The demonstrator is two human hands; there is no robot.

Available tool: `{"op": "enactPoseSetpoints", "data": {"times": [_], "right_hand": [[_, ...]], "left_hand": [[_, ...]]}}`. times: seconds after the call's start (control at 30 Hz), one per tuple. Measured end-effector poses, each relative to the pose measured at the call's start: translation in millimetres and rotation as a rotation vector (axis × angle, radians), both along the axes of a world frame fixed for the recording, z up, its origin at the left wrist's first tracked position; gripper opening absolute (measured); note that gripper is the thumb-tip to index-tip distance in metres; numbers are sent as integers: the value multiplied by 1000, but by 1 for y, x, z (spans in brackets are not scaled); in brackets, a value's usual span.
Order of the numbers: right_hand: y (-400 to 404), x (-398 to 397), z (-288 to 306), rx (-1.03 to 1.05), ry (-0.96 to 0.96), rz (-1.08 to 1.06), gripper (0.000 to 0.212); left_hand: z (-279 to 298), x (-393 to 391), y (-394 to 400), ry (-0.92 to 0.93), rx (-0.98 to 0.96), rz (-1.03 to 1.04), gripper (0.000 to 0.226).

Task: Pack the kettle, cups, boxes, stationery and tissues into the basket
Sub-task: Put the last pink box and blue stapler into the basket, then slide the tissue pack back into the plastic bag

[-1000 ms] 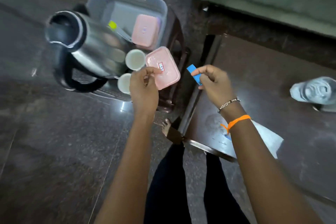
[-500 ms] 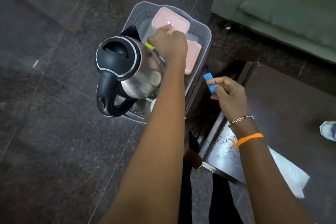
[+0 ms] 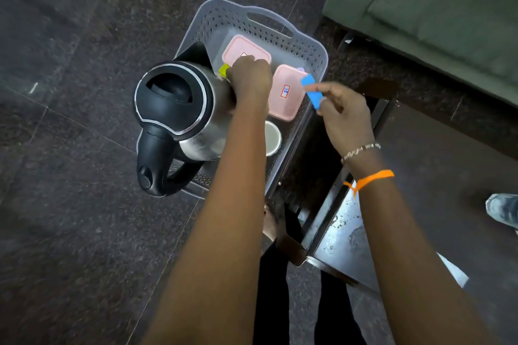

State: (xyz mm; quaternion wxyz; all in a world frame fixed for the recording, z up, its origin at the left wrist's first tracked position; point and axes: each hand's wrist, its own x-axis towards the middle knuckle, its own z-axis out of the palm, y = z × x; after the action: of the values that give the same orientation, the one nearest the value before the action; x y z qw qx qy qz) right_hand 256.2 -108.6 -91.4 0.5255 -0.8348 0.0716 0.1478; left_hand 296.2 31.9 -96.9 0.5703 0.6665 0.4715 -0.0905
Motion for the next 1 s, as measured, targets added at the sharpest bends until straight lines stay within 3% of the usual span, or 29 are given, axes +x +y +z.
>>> {"op": "enactPoseSetpoints", "data": {"times": [0.03,0.13,0.33,0.47,0.63,0.77,1.0], "right_hand": [[4,12,2,-51,-47,34,38],[16,49,3,-196,-139,133,44],[40,93,-19,-356,-60,352,48],[30,87,-18,-318,-79,280,47],[-8,36,-14,-156,-8,150,36],[-57,-21,-15,-6,89,90,28],[-186,-136,-40,-191,251,-59,25]], "left_hand": [[2,0,-4,-3,-57,37,38],[5,-10,-11,-81,141,-74,44],[4,-31,-20,-92,259,-208,48],[6,-45,-26,-213,318,-230,41],[12,-74,-51,-294,160,-131,23],[12,-112,-92,-274,53,-188,23],[-13,-181,-184,18,-90,-521,19]]}}
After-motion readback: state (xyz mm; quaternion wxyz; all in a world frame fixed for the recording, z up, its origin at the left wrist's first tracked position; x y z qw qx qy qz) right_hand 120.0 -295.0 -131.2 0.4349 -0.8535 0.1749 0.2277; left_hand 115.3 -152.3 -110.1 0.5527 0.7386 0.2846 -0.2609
